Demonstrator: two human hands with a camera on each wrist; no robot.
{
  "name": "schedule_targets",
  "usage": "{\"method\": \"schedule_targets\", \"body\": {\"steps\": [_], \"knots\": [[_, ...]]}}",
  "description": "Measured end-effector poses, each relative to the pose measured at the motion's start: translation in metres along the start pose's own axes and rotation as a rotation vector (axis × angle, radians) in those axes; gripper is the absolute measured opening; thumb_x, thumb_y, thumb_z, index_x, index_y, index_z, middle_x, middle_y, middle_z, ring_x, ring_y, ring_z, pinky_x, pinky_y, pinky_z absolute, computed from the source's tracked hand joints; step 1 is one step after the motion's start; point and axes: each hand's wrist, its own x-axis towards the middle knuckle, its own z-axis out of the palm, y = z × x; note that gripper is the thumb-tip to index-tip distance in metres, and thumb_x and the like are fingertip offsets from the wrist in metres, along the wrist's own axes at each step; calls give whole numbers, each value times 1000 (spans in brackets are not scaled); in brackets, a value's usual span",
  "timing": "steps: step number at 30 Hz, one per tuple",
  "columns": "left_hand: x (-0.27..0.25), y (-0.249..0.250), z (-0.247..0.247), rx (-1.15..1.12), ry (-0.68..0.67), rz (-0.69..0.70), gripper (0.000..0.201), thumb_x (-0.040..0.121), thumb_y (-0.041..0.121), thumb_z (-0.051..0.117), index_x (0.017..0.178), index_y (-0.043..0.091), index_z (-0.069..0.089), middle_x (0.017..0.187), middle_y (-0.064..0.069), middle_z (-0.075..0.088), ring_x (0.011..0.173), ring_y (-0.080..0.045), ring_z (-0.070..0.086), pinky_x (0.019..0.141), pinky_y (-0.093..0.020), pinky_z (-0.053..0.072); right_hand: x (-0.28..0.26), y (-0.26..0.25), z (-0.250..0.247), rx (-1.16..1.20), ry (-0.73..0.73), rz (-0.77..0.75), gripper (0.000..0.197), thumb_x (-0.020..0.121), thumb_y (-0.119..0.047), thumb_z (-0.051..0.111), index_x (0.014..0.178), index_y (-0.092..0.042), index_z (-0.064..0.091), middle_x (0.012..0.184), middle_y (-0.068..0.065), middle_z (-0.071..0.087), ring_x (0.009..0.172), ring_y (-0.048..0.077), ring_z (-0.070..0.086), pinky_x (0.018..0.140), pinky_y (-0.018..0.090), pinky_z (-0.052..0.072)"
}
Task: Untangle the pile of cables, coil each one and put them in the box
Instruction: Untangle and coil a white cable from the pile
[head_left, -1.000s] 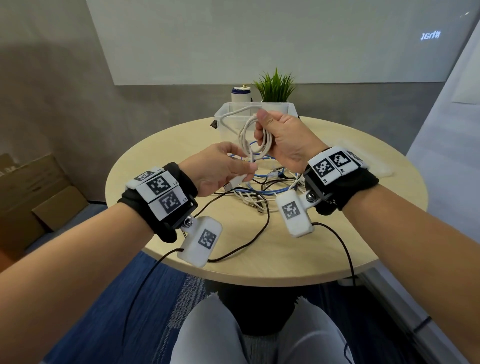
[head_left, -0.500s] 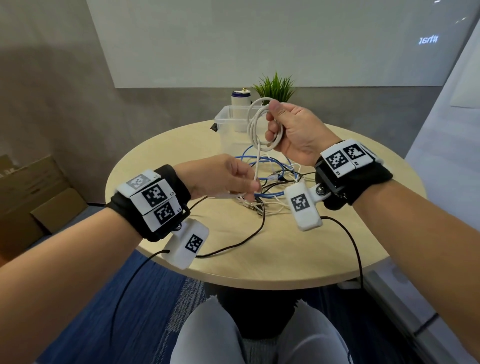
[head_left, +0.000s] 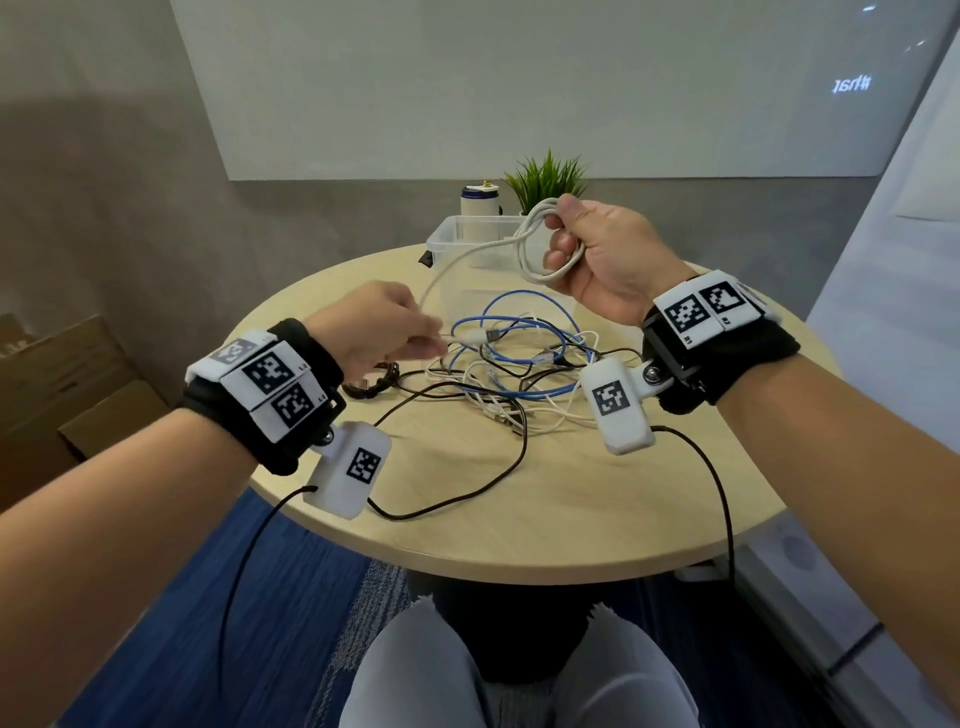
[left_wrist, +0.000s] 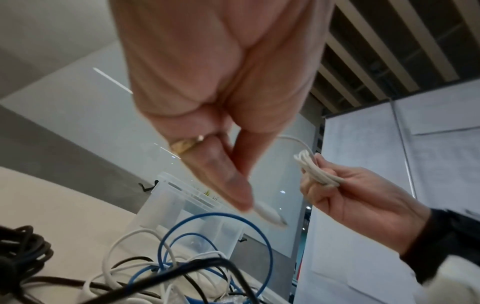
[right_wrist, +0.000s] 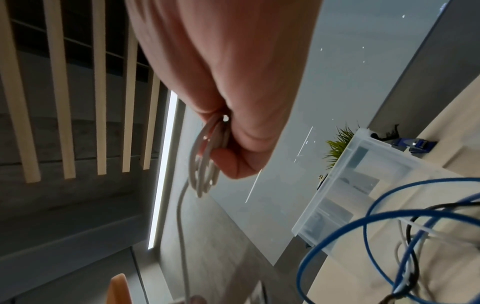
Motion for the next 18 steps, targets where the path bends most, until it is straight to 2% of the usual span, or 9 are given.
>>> {"method": "schedule_targets", "body": {"steps": [2,4,6,12,15,18], "knots": [[5,0,-3,-126,119,63,25,92,2,56,73,9,42,81,-21,65,75,-20,69,63,-18,58,-1,5,0,-91,-27,-14,26,102,-22,41,82,-9,52,56,-1,43,47,11,43,46,21,44],[9,0,-2,-195,211,117,24,93,3,55,74,9,42,79,-18,64,76,-20,69,71,-22,58,-2,10,0,-178,-74,-22,19,101,-20,44,88,-10,54,58,-1,44,48,10,46,47,22,45],[11,-1,-2,-248,253,156,24,93,3,55,74,10,41,76,-15,63,76,-19,69,74,-23,58,-3,14,0,-221,-115,-17,13,100,-19,46,94,-12,55,62,-1,43,50,10,46,49,23,45],[10,-6,7,-343,139,173,24,93,-1,53,74,9,42,74,-14,64,73,-18,71,69,-20,58,-6,18,7,-201,-159,5,15,101,-20,43,91,-15,54,75,3,44,47,7,46,45,21,44],[11,-8,14,-347,88,184,24,93,-4,52,75,8,42,74,-14,62,70,-17,71,61,-18,56,-7,20,10,-195,-198,26,14,100,-22,43,95,-15,54,81,4,48,44,6,46,45,21,44],[11,-6,20,-425,7,197,18,93,-4,50,78,6,46,74,-12,63,64,-12,70,59,-16,55,-9,28,13,-148,-253,82,14,101,-22,41,100,-14,52,84,5,53,43,6,47,43,20,43]]}}
